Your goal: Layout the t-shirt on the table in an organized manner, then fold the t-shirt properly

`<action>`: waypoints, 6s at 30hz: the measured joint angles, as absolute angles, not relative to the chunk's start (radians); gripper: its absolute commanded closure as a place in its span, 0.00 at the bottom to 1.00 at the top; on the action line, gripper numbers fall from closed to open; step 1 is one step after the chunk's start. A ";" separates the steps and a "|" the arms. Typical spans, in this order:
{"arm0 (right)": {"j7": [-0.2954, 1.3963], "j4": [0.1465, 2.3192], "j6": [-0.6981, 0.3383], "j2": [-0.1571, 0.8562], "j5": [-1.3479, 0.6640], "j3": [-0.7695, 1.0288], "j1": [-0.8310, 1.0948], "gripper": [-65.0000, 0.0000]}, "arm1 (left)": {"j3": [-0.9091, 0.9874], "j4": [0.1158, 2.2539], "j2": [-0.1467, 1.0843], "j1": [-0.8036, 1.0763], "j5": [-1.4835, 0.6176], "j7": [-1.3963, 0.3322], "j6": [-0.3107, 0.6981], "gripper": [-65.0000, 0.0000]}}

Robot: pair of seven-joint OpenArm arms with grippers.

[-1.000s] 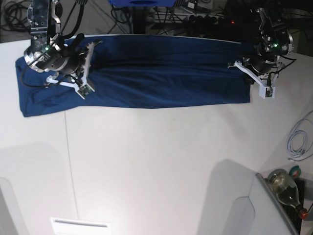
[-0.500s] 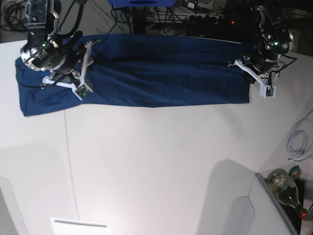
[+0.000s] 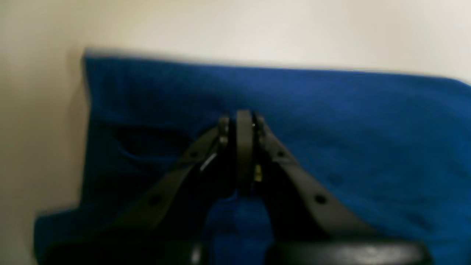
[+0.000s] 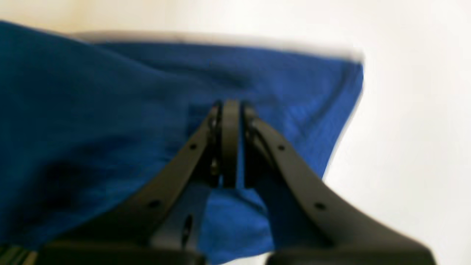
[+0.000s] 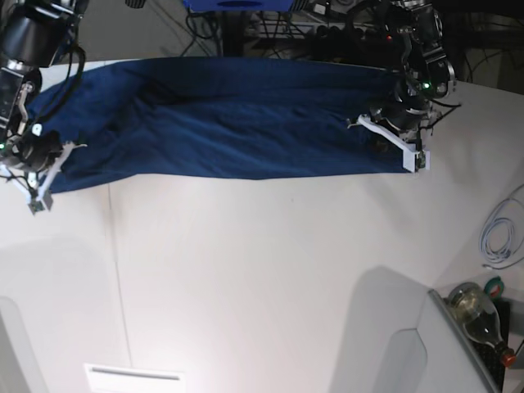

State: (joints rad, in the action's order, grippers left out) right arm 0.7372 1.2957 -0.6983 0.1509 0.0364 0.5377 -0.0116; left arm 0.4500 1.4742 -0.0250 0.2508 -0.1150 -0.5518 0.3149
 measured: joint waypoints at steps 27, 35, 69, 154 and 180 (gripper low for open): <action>0.735 1.556 -0.599 0.096 0.023 0.392 0.069 0.98 | 0.444 1.604 -0.064 0.295 -0.046 -0.534 0.315 1.00; 0.821 1.367 -0.598 0.087 0.034 0.334 -0.009 0.98 | 0.450 1.571 -0.058 0.301 -0.045 -0.535 0.313 1.00; 0.837 1.615 -0.599 0.082 0.099 0.546 0.162 0.98 | 0.462 1.717 -0.007 0.468 -0.136 -0.537 0.313 1.00; 0.837 1.615 -0.599 0.080 0.097 0.546 0.164 0.98 | 0.506 1.607 0.189 0.358 -0.369 -0.655 0.400 1.00; 0.838 1.615 -0.599 0.082 0.097 0.546 0.162 0.98 | -0.155 1.634 -0.047 0.287 -0.235 -0.730 0.134 1.00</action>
State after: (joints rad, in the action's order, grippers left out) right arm 0.8383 1.6150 -0.5991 0.0818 0.0975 0.5457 0.1616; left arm -0.1547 1.6337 -0.0471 0.2874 -0.2352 -0.7303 0.1341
